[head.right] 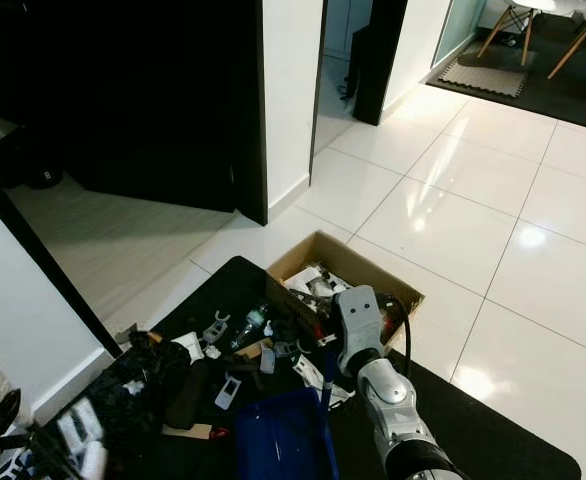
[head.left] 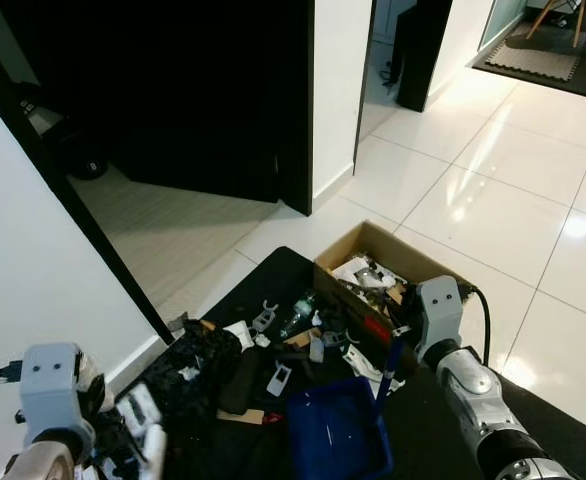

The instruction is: Sweep floor

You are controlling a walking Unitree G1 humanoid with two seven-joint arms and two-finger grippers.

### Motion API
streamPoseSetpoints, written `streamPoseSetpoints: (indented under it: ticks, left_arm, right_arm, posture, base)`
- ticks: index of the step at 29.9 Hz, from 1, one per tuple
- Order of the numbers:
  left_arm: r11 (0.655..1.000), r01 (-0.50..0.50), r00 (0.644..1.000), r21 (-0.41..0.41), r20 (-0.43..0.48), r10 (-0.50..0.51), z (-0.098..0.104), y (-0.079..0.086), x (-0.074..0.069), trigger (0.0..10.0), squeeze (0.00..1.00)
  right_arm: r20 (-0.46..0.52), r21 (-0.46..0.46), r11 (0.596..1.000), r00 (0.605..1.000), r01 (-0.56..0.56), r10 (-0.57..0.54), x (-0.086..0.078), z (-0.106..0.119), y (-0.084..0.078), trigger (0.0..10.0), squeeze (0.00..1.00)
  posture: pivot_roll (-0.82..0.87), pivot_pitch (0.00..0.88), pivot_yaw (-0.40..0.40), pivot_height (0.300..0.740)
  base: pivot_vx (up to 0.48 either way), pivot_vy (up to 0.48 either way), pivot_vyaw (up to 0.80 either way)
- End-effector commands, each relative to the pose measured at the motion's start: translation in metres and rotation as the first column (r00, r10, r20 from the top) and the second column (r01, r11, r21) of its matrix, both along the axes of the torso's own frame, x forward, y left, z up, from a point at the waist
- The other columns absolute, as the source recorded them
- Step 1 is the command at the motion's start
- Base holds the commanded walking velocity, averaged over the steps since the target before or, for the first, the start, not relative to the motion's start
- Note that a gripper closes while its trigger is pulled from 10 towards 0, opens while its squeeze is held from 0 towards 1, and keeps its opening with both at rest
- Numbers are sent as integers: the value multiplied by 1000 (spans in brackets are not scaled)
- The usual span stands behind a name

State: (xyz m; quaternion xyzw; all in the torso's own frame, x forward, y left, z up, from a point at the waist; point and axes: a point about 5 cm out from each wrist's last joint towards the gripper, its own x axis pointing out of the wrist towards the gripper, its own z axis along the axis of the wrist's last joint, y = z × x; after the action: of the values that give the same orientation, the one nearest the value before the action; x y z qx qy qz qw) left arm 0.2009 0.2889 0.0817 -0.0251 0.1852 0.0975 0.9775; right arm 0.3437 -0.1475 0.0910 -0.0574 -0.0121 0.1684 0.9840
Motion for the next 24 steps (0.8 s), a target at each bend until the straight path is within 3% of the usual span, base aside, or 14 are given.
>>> streamPoseSetpoints:
  ticks: [1,3,6,7,8,11,12,13,14,16,17,19,21,24]
  left_arm:
    - [992,9,997,-128,-78,-19,-24,-14,-9,10000,0]
    - [978,16,995,-206,-98,-37,-34,-32,-10,10000,0]
    - [973,19,994,-232,-98,-43,-36,-38,-10,10000,0]
    - [952,22,995,-304,-89,-52,-38,-53,-8,10000,0]
    - [952,22,995,-304,-89,-52,-38,-53,-8,10000,0]
    - [883,14,998,-470,-48,-41,-36,-82,3,10000,0]
    - [883,14,998,-470,-48,-41,-36,-82,3,10000,0]
    - [838,-21,1000,-545,-30,5,-34,-88,11,10000,0]
    - [838,-21,1000,-545,-30,5,-34,-88,11,10000,0]
    - [769,-40,999,-638,-5,48,-29,-94,21,10000,0]
    - [769,-40,999,-638,-5,48,-29,-94,21,10000,0]
    - [683,-14,998,-730,34,57,-19,-108,33,10000,0]
    - [624,14,997,-781,59,52,-11,-120,41,10000,0]
    - [570,51,997,-820,78,24,-6,-133,46,10000,0]
  right_arm:
    - [-1,24,999,999,-41,41,-1,-1,11,10000,0]
    - [3,32,999,999,-44,44,1,1,15,10000,0]
    - [3,37,998,999,-42,42,1,2,16,10000,0]
    - [1,34,999,999,-38,38,2,1,17,10000,0]
    - [1,34,999,999,-38,38,2,1,17,10000,0]
    - [-10,24,999,999,-41,41,1,-2,21,10000,0]
    - [-10,24,999,999,-41,41,1,-2,21,10000,0]
    - [-11,15,999,999,-47,48,1,-3,23,10000,0]
    - [-11,15,999,999,-47,48,1,-3,23,10000,0]
    - [-9,9,999,999,-50,50,0,-3,24,10000,0]
    - [-9,9,999,999,-50,50,0,-3,24,10000,0]
    - [-3,-32,999,1000,-25,25,0,-4,23,10000,0]
    - [19,-95,996,1000,-4,6,0,-4,22,10000,0]
    - [38,-186,981,998,58,-52,2,-5,19,10000,0]
  posture:
    - [160,217,44,740]
    - [156,217,42,740]
    - [156,217,42,740]
    - [157,218,38,740]
    - [157,218,38,740]
    - [157,217,35,740]
    - [157,217,35,740]
    - [153,217,35,740]
    - [153,217,35,740]
    - [151,216,33,740]
    - [151,216,33,740]
    - [146,211,35,740]
    - [145,210,35,740]
    - [140,207,37,740]
  base:
    - [0,0,0]
    - [0,0,0]
    - [0,0,0]
    - [0,0,0]
    - [0,0,0]
    - [0,0,0]
    - [0,0,0]
    - [0,0,0]
    - [0,0,0]
    - [0,0,0]
    - [0,0,0]
    - [0,0,0]
    - [0,0,0]
    - [0,0,0]
